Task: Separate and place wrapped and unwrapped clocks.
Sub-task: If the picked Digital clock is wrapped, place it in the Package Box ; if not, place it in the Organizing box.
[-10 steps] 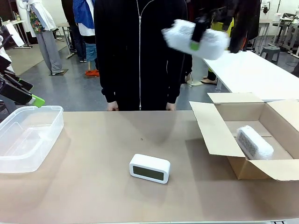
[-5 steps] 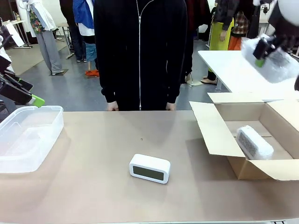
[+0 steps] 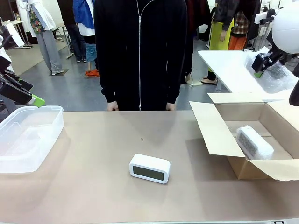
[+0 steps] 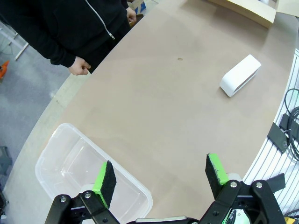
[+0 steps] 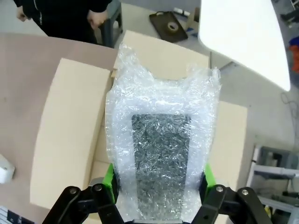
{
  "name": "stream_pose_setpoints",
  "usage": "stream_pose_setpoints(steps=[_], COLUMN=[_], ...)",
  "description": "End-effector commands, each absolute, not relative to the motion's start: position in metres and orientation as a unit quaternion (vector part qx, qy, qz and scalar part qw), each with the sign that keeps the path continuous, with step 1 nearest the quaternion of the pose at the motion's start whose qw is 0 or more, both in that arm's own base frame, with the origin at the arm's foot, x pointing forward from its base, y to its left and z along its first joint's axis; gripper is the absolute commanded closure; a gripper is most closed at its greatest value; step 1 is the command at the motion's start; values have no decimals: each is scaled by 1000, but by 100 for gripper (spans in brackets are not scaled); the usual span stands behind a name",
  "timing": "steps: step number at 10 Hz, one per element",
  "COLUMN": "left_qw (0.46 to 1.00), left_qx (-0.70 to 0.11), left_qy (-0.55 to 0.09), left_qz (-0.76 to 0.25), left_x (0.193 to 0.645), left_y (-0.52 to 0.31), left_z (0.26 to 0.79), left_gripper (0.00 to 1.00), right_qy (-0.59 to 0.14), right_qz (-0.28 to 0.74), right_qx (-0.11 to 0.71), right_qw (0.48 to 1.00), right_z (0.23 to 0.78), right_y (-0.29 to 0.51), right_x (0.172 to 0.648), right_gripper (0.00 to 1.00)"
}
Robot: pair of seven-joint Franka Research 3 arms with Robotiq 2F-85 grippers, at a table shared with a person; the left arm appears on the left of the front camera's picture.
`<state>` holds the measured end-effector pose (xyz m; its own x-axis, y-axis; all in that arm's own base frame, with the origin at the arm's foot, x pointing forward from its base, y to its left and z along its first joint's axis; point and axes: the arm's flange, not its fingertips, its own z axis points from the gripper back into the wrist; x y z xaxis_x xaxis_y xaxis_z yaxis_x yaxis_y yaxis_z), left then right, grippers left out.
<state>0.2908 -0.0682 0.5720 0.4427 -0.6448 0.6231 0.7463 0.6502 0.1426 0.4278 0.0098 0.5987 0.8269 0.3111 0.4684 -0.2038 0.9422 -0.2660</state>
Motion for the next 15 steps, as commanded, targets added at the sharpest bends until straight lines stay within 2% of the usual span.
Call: stream_pose_setpoints(steps=[1, 4, 10, 15], left_qw=[845, 845, 845, 845], left_qx=[-81, -81, -81, -81], left_qy=[-331, -331, -331, -331], left_qz=[-413, -413, -413, -413], left_x=[291, 291, 291, 291], left_y=[-68, -68, -68, -68], left_z=[571, 571, 571, 571], left_gripper=[0, 0, 0, 0], right_qy=[-261, -220, -146, -100], right_qz=[135, 135, 117, 111], right_qx=[-103, -85, -5, -7], right_qw=[950, 962, 982, 989], right_z=[599, 574, 477, 453], right_y=[10, -24, -71, -85], right_x=[428, 447, 493, 513], right_gripper=[22, 22, 22, 22])
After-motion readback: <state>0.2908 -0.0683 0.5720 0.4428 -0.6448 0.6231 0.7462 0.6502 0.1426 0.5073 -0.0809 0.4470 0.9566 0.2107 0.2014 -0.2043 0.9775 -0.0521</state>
